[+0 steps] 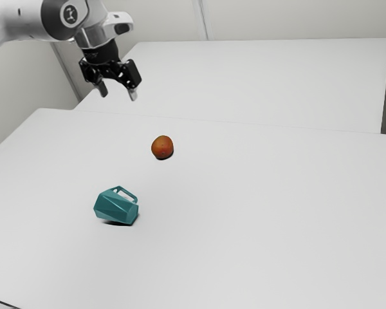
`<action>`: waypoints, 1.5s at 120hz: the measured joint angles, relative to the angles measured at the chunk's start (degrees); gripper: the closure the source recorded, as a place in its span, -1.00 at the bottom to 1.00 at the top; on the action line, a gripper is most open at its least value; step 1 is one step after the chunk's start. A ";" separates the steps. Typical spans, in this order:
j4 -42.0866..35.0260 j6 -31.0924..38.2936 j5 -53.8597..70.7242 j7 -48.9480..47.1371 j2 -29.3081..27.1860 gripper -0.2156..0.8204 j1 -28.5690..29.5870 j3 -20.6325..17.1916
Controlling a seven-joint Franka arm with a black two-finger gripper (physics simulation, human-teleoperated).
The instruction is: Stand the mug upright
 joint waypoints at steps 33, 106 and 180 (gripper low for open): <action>-0.33 0.02 0.07 -0.80 0.11 -0.58 1.08 0.01; -21.45 -0.91 -16.46 4.93 -4.95 -0.58 19.73 0.41; -30.63 8.58 -29.46 47.38 1.28 -0.58 29.83 0.45</action>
